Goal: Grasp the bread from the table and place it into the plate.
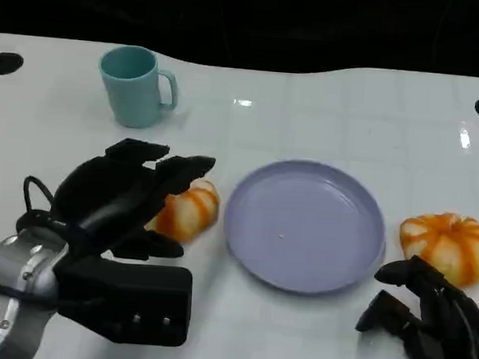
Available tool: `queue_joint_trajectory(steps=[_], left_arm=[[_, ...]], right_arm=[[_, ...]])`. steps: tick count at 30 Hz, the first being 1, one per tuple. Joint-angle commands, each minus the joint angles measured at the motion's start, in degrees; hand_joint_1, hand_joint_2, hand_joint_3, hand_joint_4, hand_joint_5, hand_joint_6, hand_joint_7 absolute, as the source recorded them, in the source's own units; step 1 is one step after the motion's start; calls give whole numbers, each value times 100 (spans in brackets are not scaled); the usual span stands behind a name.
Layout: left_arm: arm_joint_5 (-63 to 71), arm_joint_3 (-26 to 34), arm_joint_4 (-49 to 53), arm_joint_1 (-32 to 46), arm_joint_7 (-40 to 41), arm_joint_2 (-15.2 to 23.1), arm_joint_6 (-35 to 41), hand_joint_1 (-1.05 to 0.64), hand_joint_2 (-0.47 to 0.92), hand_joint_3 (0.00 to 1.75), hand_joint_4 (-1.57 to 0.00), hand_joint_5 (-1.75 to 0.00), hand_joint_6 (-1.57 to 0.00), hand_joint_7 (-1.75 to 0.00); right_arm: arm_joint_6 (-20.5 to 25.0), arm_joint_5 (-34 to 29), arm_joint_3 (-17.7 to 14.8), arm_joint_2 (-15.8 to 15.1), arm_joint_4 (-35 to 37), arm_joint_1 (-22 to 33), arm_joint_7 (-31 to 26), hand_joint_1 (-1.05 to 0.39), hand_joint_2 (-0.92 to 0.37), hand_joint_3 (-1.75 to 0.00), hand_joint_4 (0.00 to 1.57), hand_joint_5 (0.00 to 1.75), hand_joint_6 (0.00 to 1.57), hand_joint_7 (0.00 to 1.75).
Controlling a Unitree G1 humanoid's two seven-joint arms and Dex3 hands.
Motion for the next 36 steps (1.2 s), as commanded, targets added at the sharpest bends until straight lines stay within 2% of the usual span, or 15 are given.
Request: queue_joint_trajectory(steps=[1,6,10,16,19,22,29,36], left_arm=[[572,-396,122,-340,-249,180,331,-50,82,0,0,-22,-22,0],[683,-647,468,-600,-296,99,587,-43,80,0,0,-20,-24,-1],[653,-921,1322,-1079,-346,-99,726,-38,80,0,0,-19,-22,0],[685,-1250,2463,-1646,-116,-294,789,-40,78,0,-3,-19,-21,0],[641,-1324,2659,-1751,-35,-309,785,-40,78,0,-4,-18,-21,0],[636,-1452,3546,-2124,200,-509,813,-42,79,0,-4,-18,-21,0],[522,-1717,5452,-2897,944,-861,470,-47,80,1,-8,-16,-22,-1],[302,-1846,6455,-3287,1221,-1041,125,-45,85,2,-10,-13,-24,-1]], right_arm=[[-1,5,1,-71,-54,45,-7,-53,-92,-24,67,154,64,118],[-3,1,3,-73,-74,58,-13,-53,-92,-23,67,154,64,118],[81,20,0,-94,-117,74,-14,-54,-92,-22,67,154,64,119],[89,3,9,-112,-200,125,8,-53,-92,-23,65,155,61,119],[99,9,9,-116,-207,130,19,-53,-92,-24,65,155,60,120],[80,0,-1,-108,-197,136,-11,-53,-92,-22,66,153,61,119],[84,-2,8,-131,-176,126,9,-54,-92,-22,68,152,63,119],[113,17,6,-152,-185,128,46,-54,-92,-22,67,150,62,118]])
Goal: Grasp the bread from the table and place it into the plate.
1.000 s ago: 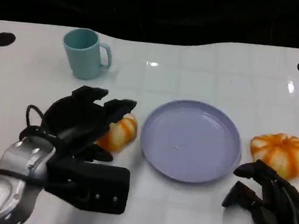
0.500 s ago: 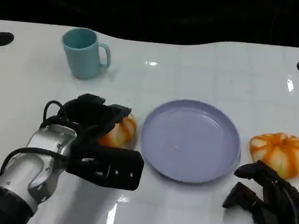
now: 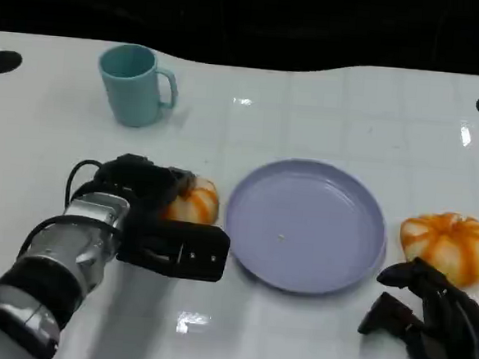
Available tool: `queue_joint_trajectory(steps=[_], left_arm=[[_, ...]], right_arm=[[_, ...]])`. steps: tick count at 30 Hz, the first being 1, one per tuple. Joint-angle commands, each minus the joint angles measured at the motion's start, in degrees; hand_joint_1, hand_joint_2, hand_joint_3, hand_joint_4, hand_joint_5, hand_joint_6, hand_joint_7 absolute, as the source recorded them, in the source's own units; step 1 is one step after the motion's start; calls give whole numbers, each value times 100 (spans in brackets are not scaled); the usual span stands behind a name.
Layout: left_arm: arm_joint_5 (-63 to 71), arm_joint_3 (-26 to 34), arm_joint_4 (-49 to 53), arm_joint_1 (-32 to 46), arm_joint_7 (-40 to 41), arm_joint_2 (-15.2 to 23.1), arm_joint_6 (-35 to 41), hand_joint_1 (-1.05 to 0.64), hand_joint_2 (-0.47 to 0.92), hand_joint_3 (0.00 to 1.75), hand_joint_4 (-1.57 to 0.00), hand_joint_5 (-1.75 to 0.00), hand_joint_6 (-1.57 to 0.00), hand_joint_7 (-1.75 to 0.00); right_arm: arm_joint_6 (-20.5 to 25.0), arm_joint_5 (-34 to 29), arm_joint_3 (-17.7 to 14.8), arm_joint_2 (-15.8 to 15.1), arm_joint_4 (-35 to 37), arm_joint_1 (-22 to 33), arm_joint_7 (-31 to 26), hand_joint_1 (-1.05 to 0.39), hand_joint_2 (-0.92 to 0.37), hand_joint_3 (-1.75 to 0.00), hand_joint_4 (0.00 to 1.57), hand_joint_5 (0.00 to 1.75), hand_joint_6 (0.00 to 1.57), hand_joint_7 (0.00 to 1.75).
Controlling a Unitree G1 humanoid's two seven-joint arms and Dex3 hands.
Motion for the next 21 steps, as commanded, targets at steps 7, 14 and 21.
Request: queue_joint_trajectory(steps=[7,14,21], left_arm=[[-396,-54,1015,-395,368,-42,-743,-32,92,17,-54,-29,-61,-10],[-536,-26,1269,-339,1270,-41,-1001,-26,92,24,-80,-162,-76,-122],[-600,32,1335,-329,1707,-34,-1068,-27,92,40,-76,-175,-62,-140]], right_arm=[[-31,-25,-2,-104,14,28,4,-54,-92,-22,68,150,63,118],[-16,12,-22,-112,43,17,46,-54,-92,-22,68,151,63,118],[-93,6,-47,-122,122,-10,77,-53,-92,-22,68,152,64,118]])
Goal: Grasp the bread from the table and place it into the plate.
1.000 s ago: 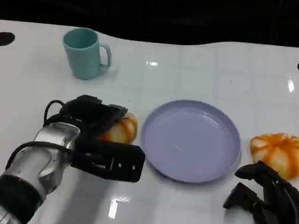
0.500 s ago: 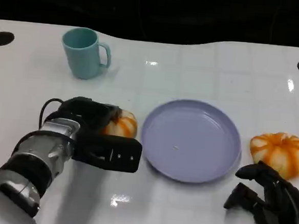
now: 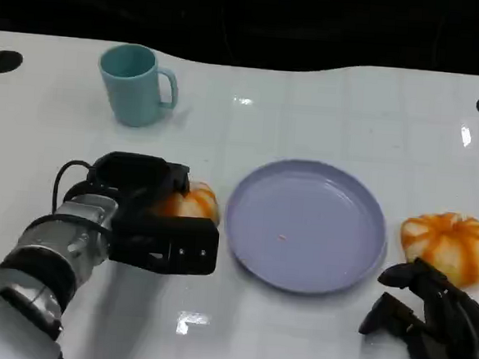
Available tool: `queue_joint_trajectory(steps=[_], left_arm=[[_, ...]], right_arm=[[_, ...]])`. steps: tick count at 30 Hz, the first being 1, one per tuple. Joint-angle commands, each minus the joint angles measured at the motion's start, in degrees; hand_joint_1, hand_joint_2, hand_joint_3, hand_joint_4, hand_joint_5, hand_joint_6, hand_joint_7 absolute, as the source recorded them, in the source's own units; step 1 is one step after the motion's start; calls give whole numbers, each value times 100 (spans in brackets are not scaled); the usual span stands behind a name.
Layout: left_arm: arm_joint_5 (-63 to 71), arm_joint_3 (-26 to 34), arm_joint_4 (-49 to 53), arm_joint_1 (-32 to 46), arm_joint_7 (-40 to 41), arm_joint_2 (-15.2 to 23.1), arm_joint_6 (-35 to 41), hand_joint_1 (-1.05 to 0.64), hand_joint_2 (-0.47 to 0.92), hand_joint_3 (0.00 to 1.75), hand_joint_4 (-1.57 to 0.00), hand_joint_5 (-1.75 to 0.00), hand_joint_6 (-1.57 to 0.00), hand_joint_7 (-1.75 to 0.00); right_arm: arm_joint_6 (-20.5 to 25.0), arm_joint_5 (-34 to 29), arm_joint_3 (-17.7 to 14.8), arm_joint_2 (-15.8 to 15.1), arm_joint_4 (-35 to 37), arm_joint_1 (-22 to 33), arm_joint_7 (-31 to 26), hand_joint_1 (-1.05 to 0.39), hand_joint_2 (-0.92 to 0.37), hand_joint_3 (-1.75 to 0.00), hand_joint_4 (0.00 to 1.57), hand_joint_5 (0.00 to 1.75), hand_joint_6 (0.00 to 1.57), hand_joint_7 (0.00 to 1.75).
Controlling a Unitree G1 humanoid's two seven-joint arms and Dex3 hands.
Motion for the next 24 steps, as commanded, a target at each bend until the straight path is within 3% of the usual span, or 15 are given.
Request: queue_joint_trajectory(steps=[1,4,12,20,22,24], left_arm=[[-129,108,8,58,496,63,-62,-24,90,38,-79,-175,-58,-160],[-173,185,-39,84,888,70,-18,-20,89,38,-81,-175,-57,-173],[-267,222,-80,62,1049,103,38,-18,88,41,-82,-175,-57,-175],[-510,457,-404,74,1107,141,-100,-17,85,57,-86,-175,-57,-175],[-680,589,-542,105,1248,85,-501,-13,63,92,-84,-175,-57,-175],[-823,685,-631,121,1342,28,-866,-12,54,109,-86,-175,-60,-175]], right_arm=[[-57,-8,-27,-132,104,-12,31,-54,-92,-22,67,152,62,118],[-44,-10,-30,-156,142,-31,42,-55,-92,-21,66,152,61,118],[-89,-29,-31,-175,202,-57,48,-54,-92,-23,65,152,59,119],[-145,6,-50,-211,342,-126,112,-56,-92,-21,68,154,61,121],[-97,76,-83,-235,424,-172,210,-53,-92,-21,66,151,61,119],[-114,82,-102,-225,469,-190,210,-53,-92,-20,67,150,62,117]])
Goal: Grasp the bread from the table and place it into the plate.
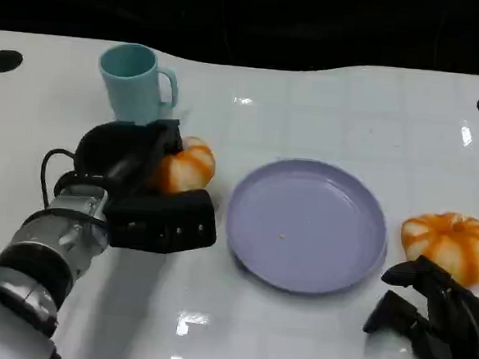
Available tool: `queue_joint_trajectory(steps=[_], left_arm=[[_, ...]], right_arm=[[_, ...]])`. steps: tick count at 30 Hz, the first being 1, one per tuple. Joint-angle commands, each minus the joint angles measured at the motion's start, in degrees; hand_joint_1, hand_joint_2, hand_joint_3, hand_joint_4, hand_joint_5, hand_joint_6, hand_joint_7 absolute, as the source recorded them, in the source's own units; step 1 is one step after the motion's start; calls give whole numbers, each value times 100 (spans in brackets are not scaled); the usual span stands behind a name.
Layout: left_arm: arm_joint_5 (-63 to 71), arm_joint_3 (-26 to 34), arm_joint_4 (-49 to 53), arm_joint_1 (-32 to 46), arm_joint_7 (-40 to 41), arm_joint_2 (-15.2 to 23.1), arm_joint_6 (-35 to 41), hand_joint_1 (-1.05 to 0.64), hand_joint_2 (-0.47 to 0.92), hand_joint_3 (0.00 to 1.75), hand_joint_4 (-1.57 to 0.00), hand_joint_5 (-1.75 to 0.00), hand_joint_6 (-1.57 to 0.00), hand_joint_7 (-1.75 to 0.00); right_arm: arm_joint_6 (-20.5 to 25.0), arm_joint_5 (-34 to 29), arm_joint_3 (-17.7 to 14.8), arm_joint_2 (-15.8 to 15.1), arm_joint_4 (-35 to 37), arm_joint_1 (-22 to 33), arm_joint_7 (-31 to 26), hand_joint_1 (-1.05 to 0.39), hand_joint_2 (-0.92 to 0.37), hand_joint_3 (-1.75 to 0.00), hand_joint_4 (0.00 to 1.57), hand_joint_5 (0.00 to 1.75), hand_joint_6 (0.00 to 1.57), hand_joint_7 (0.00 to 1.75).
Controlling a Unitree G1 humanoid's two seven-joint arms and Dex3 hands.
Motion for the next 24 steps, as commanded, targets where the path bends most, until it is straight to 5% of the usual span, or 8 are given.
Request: queue_joint_trajectory(steps=[1,10,24], left_arm=[[-289,218,-258,63,309,-55,-717,-14,51,115,-87,-175,-62,-175],[-276,181,-438,-20,407,-177,-1366,-9,48,123,-87,-175,-67,-175],[-294,44,-450,-309,-596,-510,-1732,-18,56,125,-94,-175,-78,-175]], right_arm=[[16,49,-80,-88,179,-33,22,-54,-92,-20,68,149,62,117],[-1,58,-92,-76,201,-27,78,-52,-92,-21,67,148,62,114],[-10,73,-63,-75,140,24,128,-52,-92,-22,66,152,60,120]])
